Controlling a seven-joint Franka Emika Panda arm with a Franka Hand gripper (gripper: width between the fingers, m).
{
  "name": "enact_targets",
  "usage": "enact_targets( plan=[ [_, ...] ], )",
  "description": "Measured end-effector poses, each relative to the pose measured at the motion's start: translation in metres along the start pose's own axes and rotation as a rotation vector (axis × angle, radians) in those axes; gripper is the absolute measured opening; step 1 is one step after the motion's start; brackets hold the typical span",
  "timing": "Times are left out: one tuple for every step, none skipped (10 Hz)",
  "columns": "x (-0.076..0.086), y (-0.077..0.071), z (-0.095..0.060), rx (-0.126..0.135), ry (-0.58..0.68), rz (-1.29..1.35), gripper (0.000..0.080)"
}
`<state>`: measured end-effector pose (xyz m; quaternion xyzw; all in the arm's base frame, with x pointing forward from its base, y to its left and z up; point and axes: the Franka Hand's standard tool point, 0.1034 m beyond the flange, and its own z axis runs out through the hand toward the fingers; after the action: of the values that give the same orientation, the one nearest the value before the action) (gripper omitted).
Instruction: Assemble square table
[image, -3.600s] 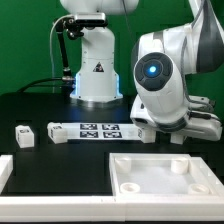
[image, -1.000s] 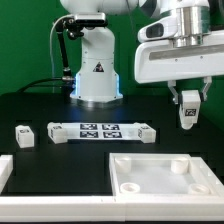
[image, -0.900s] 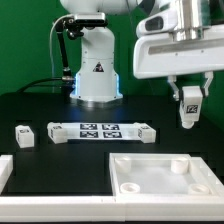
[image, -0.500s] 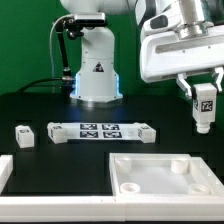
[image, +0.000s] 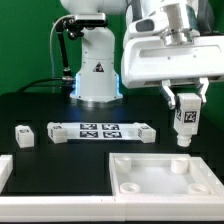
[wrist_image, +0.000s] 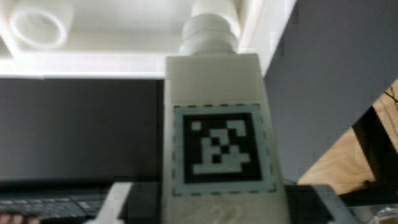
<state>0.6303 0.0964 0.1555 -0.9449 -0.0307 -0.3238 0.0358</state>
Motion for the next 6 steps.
enact_targets(
  plan=[
    [-0.002, 0.001, 0.000, -0.001, -0.004, 0.001, 0.0291],
    [-0.002, 0.002, 0.000, -0.002, -0.004, 0.003, 0.0291],
    [-0.002, 0.001, 0.001, -0.001, -0.004, 0.002, 0.0291],
    [-0.002, 0.005, 0.003, -0.005, -0.006, -0.024, 0.0291],
    [0.001, 0.016, 0.012, -0.016, -0.005, -0.052, 0.0291],
    [0.011, 0.026, 0.024, -0.024, 0.008, -0.079, 0.0291]
  ],
)
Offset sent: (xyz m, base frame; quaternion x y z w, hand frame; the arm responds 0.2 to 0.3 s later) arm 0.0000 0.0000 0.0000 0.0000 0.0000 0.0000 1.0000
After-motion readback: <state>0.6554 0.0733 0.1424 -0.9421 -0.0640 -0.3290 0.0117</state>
